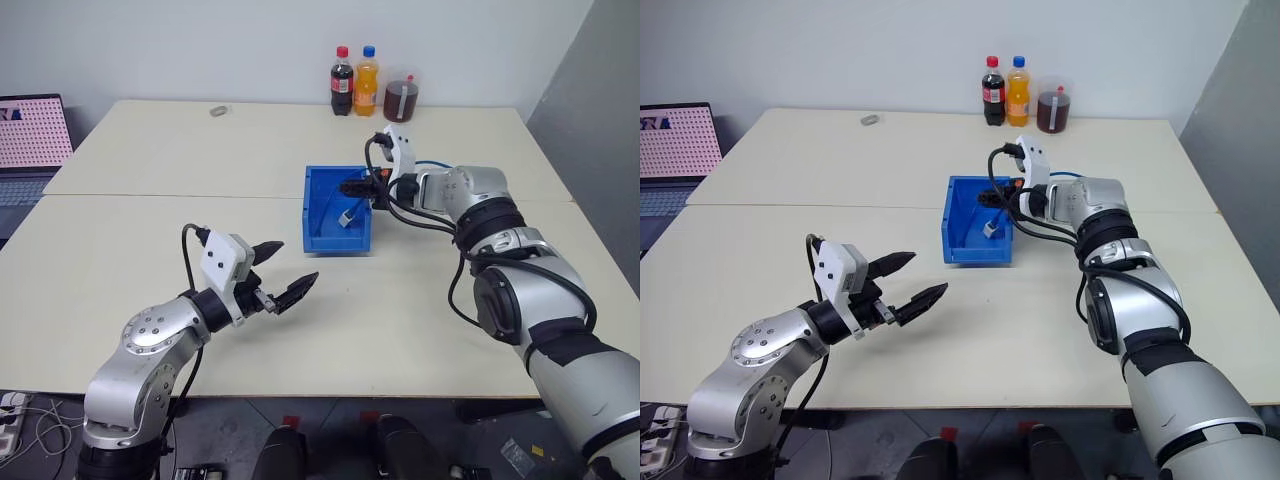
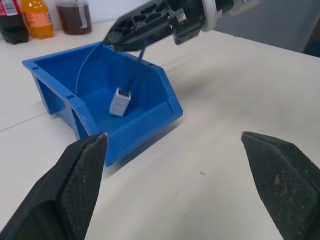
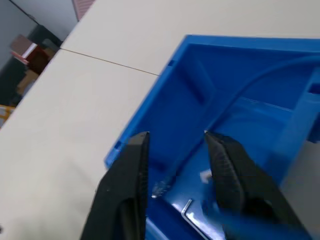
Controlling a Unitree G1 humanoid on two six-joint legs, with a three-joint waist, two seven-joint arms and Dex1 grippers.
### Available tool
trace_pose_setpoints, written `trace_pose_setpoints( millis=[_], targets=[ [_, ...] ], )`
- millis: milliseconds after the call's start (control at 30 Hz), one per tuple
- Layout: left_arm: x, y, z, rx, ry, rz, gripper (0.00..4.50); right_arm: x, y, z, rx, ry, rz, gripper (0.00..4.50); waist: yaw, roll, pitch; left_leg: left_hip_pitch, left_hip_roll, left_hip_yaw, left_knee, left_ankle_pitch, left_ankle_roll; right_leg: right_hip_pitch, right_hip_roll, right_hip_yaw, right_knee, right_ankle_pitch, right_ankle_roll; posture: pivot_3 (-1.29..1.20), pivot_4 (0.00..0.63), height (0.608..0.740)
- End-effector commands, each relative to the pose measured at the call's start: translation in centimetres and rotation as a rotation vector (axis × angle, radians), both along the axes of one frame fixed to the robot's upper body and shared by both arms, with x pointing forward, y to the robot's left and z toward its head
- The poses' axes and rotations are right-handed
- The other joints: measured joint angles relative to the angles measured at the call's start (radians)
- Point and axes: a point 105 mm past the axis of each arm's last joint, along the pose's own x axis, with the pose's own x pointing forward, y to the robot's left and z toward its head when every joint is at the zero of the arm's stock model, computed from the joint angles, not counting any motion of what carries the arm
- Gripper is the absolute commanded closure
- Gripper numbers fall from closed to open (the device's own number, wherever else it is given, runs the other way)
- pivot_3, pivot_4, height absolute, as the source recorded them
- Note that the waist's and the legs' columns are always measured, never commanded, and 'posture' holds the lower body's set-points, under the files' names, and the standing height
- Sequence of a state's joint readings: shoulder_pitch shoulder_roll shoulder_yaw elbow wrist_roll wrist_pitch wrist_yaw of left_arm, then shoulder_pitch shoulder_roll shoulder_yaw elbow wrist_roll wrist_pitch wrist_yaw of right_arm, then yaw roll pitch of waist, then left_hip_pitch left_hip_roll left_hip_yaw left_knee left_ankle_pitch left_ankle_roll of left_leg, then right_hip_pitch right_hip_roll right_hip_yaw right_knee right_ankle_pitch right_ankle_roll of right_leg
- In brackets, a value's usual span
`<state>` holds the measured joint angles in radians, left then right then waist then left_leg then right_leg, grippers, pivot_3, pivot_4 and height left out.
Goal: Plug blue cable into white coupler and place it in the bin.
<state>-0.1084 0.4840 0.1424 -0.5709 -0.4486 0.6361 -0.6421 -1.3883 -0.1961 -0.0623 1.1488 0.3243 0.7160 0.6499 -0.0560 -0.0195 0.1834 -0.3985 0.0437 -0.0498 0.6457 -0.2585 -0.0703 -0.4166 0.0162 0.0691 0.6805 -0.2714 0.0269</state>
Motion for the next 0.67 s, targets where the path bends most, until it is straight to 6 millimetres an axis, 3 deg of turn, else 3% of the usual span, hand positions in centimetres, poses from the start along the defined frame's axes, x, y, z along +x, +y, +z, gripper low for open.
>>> trace_pose_setpoints(
  millis=[33,267,400,533,667],
  targets=[
    [-0.5,0.0,1.2,-0.012,-0.052,0.012,0.0,0.5,0.4,3.5,0.011,-0.116,0.014,1.64,-0.001,0.0,0.0,0.0,0.0,0.001,0.0,0.0,0.0,-0.001,0.0,0.001,0.0,0.0,0.0,0.0,0.15,0.74],
    [0.5,0.6,1.4,-0.021,-0.045,0.065,0.0,1.1,-1.5,6.1,-0.075,-0.256,-0.017,0.13,0.002,0.0,0.0,-0.002,0.0,0.0,0.0,0.0,0.0,-0.002,0.0,0.0,0.001,0.0,0.0,0.0,0.15,0.74],
    [1.7,1.9,0.9,-0.056,0.003,0.152,0.0,0.5,-4.2,6.1,-0.157,-0.307,0.013,0.13,0.007,0.0,0.0,-0.002,-0.001,0.0,0.0,0.0,0.0,-0.002,0.0,0.0,0.0,0.0,0.0,0.0,0.15,0.74],
    [2.8,3.9,0.1,-0.087,0.036,0.291,0.0,-2.7,-6.7,2.6,-0.304,-0.365,0.08,0.13,0.021,-0.001,-0.001,-0.002,0.0,-0.001,0.0,0.0,0.0,-0.002,-0.001,-0.001,0.0,0.0,0.0,0.0,0.15,0.74],
    [2.5,4.9,-0.8,-0.103,0.054,0.359,0.0,-7.5,-9.2,-2.1,-0.378,-0.353,-0.009,0.13,0.024,-0.001,-0.001,-0.003,0.0,-0.001,-0.001,0.0,-0.001,-0.003,-0.001,0.0,0.0,0.0,0.0,0.0,0.15,0.74]
  ],
)
